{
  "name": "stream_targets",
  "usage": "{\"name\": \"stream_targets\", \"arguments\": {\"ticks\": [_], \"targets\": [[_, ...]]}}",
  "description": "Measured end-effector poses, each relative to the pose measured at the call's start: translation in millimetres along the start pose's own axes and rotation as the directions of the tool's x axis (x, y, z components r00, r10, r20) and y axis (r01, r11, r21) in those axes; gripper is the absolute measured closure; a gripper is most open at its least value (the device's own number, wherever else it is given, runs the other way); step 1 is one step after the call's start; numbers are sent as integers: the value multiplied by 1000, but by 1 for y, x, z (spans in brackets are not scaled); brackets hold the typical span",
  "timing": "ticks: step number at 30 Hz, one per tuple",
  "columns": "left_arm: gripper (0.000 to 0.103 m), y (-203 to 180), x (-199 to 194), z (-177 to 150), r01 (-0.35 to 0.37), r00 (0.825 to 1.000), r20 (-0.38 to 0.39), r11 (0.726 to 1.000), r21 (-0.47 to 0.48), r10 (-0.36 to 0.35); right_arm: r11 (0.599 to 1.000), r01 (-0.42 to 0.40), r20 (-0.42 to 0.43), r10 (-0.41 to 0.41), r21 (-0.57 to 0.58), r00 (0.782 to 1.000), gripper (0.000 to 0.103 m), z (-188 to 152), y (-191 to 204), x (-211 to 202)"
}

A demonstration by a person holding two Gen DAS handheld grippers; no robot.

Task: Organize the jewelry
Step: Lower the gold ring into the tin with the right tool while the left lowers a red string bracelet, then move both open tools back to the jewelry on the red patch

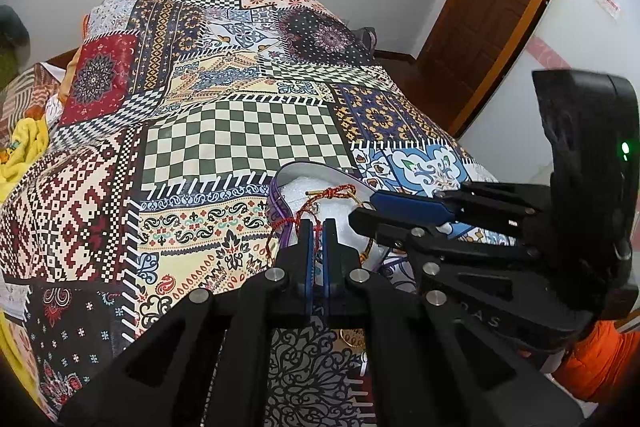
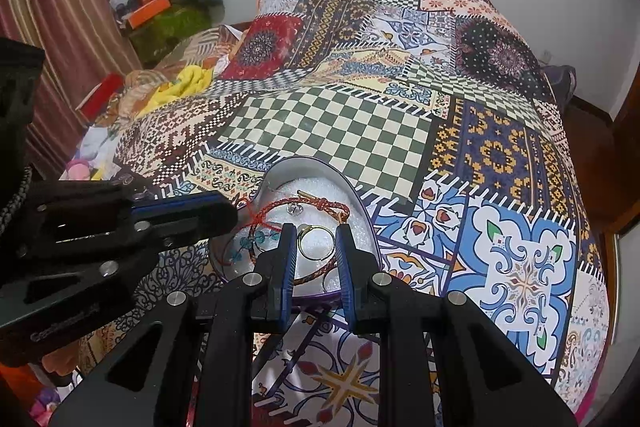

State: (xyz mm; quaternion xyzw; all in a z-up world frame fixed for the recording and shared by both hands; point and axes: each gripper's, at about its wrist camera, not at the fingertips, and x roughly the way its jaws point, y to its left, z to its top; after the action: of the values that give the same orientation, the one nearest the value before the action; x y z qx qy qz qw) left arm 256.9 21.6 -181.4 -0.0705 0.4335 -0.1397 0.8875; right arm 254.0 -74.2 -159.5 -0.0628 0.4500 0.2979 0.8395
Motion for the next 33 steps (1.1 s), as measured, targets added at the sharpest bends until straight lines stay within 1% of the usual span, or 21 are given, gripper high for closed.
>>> {"name": "stream_targets", "arguments": {"ticks": [3, 8, 12, 15, 19, 21, 24, 31, 33], "targets": [[102, -4, -2, -2, -8, 1000, -2, 1000, 20, 8, 1000, -1, -6, 1, -4, 1000, 85, 1, 1, 2], [101, -1, -5, -1, -20, 1000, 7, 1000, 14, 19, 1000, 5, -12, -5, -16, 1000, 85, 1, 3, 5], [97, 5, -11, 0, -42, 999, 23, 999, -3, 43, 999, 16, -3, -16, -31, 1000, 85, 1, 5, 4], [95, 8, -15, 1, -71, 997, 33, 997, -3, 71, 999, 20, -14, -21, -35, 1000, 85, 1, 7, 5], [92, 11, -21, 0, -83, 996, 44, 997, -5, 83, 999, 18, -30, -19, -41, 999, 84, 1, 9, 5], [87, 11, -25, -1, -88, 995, 49, 996, -6, 88, 998, 28, -22, -30, -51, 999, 79, 0, 12, 1], [84, 9, -32, -2, -92, 994, 58, 996, -3, 92, 997, 42, -9, -43, -62, 999, 79, 1, 16, -5], [82, -2, -55, -4, -105, 990, 91, 994, 18, 103, 996, 60, 33, -58, -60, 998, 79, 1, 24, -32], [79, -6, -63, -5, -110, 989, 103, 994, 25, 107, 996, 63, 44, -61, -59, 997, 79, 1, 26, -40]]}}
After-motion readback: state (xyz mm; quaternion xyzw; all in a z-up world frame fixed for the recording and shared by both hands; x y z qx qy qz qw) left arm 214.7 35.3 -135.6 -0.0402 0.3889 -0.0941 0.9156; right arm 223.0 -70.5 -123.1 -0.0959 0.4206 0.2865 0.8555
